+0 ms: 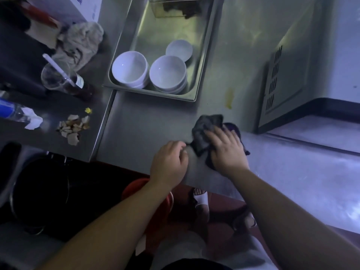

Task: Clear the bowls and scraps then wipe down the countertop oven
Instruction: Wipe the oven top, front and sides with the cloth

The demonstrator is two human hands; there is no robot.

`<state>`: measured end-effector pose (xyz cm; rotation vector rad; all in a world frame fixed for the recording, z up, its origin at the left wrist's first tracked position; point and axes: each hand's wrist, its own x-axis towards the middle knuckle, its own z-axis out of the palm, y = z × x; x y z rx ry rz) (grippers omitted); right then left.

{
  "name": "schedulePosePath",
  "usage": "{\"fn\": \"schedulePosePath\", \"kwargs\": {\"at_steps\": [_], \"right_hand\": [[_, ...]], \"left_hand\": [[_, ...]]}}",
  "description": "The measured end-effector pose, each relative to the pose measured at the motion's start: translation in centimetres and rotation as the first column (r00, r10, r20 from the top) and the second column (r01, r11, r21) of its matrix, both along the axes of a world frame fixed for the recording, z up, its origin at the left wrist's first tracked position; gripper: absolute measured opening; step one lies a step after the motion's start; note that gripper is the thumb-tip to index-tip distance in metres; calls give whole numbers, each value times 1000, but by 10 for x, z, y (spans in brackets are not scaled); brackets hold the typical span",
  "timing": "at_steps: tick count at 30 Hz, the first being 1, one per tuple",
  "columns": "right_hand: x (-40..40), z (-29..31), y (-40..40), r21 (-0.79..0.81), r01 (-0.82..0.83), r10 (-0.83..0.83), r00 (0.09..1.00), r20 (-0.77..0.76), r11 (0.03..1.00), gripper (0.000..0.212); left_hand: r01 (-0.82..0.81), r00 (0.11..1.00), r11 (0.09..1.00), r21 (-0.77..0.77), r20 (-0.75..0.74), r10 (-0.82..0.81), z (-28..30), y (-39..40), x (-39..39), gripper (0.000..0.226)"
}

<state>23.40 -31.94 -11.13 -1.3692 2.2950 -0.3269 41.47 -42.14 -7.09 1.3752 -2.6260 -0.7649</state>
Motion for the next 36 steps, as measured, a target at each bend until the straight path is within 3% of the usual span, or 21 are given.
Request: {"fn": "schedulePosePath", "kwargs": {"at_steps": [2, 4, 10, 13, 17, 22, 24, 26, 31, 33, 36], "right_hand": [[-16, 0, -32, 14, 273, -273, 962, 5, 962, 67], [-36, 7, -68, 63, 441, -443, 896, 26, 895, 72], [-101, 18, -150, 123, 682, -692, 718, 74, 721, 71], [-110, 16, -164, 128, 601, -611, 789, 65, 789, 70], [-70, 6, -137, 25, 211, -210, 977, -20, 977, 71], [-40, 4, -73, 21, -61, 60, 998, 28, 998, 69], [-57, 2, -78, 63, -14, 13, 1000, 13, 998, 70], [-80, 4, -99, 83, 201, -201, 980, -2, 976, 70], [-136, 20, -162, 203, 566, -584, 811, 33, 799, 75], [-142, 21, -172, 234, 599, -624, 780, 42, 766, 76], [-116, 17, -158, 161, 470, -475, 880, -5, 868, 75]], "left_hand": [[4, 1000, 1000, 21, 7, -4, -2, -4, -1, 24], [13, 1000, 1000, 27, 4, -13, -4, -8, -1, 25], [0, 1000, 1000, 5, -5, 0, -13, -18, -3, 22], [19, 999, 1000, -21, -29, -20, -16, -24, -5, 22], [4, 1000, 1000, 5, 1, -4, -16, -37, -12, 25], [119, 991, 992, -50, 68, -115, -13, -51, -24, 23], [188, 978, 978, -89, 103, -179, -13, -52, -29, 23], [223, 969, 966, -128, 132, -206, -11, -53, -32, 21], [283, 954, 940, -193, 161, -254, -13, -52, -28, 21], [272, 955, 943, -191, 171, -241, -15, -51, -21, 21], [251, 957, 952, -172, 192, -218, -18, -51, -10, 22]]}}
